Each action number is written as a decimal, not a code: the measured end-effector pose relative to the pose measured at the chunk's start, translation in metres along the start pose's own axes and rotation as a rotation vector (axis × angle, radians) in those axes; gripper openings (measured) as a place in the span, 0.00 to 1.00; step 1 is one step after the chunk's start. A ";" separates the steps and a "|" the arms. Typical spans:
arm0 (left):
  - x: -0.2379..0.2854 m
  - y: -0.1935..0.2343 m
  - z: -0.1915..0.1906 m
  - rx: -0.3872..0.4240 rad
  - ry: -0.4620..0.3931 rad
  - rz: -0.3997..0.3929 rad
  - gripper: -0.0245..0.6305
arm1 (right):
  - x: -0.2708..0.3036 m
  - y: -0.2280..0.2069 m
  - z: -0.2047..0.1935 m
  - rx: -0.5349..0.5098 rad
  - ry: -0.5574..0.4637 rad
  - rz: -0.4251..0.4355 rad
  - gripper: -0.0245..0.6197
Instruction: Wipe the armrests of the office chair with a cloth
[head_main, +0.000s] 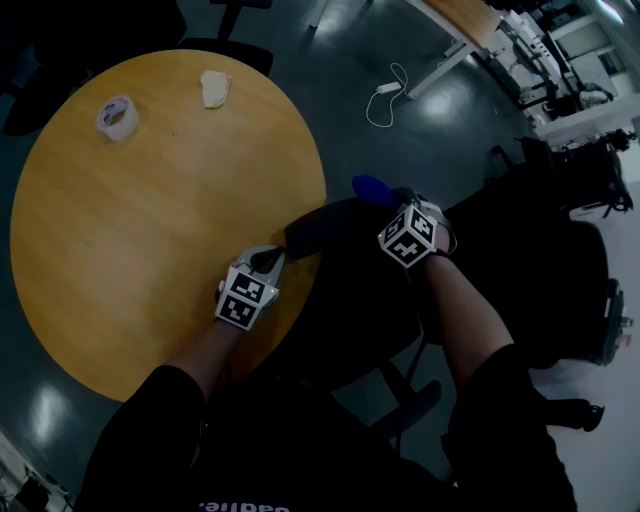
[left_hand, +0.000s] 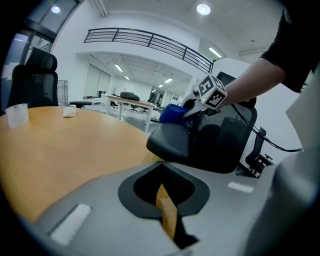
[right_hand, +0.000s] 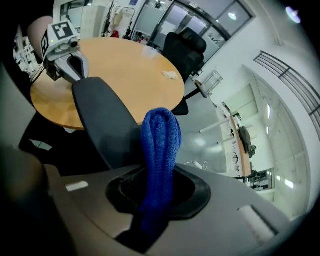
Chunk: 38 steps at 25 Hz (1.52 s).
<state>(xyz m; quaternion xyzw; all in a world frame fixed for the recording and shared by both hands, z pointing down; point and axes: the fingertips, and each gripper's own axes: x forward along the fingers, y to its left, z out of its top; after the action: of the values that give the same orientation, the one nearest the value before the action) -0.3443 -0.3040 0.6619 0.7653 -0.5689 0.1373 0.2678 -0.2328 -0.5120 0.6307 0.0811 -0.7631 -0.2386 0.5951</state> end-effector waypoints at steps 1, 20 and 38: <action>0.000 0.000 -0.001 -0.002 0.000 -0.004 0.06 | 0.002 0.001 0.006 -0.025 0.001 0.006 0.18; -0.007 0.000 0.000 -0.019 -0.007 -0.004 0.06 | -0.032 0.096 0.143 -0.219 -0.291 0.066 0.18; -0.019 -0.016 -0.008 -0.014 -0.021 0.036 0.06 | -0.114 0.167 0.146 -0.106 -0.525 0.161 0.18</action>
<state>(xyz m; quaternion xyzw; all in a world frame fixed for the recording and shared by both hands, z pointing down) -0.3341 -0.2815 0.6545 0.7547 -0.5861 0.1300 0.2646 -0.3127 -0.2803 0.5823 -0.0756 -0.8816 -0.2430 0.3976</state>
